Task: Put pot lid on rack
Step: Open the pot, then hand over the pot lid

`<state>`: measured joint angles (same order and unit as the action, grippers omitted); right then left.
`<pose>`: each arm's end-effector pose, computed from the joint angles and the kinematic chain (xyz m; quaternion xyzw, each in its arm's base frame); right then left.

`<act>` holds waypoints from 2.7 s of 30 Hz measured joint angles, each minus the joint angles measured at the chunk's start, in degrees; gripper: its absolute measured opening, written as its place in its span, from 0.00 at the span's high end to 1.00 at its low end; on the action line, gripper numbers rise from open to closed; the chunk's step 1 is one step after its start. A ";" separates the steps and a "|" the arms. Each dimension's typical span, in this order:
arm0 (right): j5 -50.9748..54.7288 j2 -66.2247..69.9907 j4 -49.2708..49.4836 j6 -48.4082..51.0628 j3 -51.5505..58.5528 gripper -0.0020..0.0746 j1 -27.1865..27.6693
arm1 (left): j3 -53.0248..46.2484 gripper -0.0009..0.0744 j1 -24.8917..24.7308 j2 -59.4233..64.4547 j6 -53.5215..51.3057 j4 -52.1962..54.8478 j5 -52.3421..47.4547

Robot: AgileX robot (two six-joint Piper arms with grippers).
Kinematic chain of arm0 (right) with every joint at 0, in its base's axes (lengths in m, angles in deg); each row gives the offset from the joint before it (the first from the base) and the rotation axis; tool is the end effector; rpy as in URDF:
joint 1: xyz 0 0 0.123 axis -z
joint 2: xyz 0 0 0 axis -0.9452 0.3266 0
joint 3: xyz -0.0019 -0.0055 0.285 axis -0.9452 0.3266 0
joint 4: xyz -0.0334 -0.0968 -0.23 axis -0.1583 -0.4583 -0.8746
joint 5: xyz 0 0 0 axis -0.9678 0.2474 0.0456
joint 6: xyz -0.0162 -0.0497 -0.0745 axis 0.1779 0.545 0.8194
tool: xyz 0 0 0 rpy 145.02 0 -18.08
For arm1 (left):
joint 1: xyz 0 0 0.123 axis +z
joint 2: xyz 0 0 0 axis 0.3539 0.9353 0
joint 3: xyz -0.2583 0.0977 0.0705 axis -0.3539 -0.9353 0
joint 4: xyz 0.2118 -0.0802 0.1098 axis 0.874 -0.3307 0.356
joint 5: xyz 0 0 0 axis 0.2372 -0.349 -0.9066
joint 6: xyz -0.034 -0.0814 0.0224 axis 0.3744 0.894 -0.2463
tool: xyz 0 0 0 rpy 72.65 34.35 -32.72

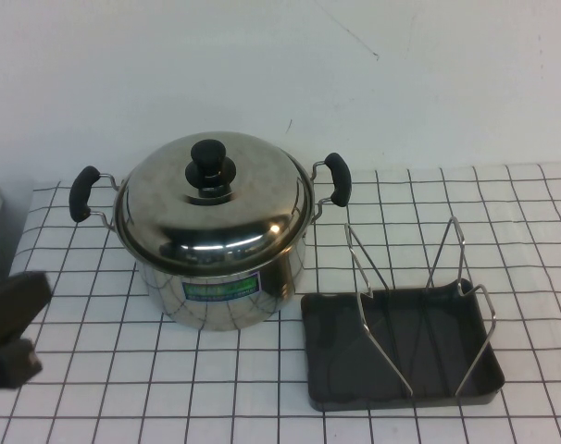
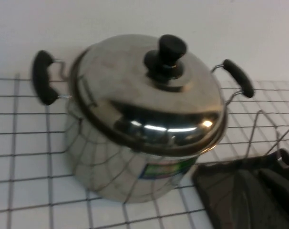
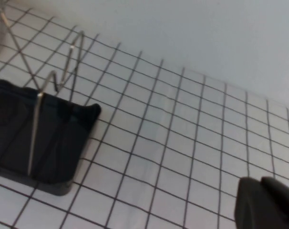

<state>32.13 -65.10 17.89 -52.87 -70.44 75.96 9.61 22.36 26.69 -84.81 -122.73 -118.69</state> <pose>0.0583 0.0070 0.2978 -0.1637 0.8063 -0.0819 0.5624 0.1139 -0.0320 0.3207 0.0067 0.8079 -0.2183 0.5474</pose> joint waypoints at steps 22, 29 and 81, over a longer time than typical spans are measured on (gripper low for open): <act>4.53 0.09 14.37 17.69 6.67 0.98 0.00 | 22.74 0.48 -11.85 44.58 -72.00 -48.71 4.29; 4.62 0.09 15.64 18.89 6.67 0.98 0.00 | 25.36 0.09 -13.66 53.49 -75.62 -50.79 13.61; -2.08 0.09 63.88 34.61 6.76 0.98 0.00 | 32.75 0.55 -13.74 48.79 -74.69 -49.39 -11.87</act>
<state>30.05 -65.01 81.77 -18.25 -63.68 75.96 42.37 8.61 75.48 -159.51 -172.12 -130.56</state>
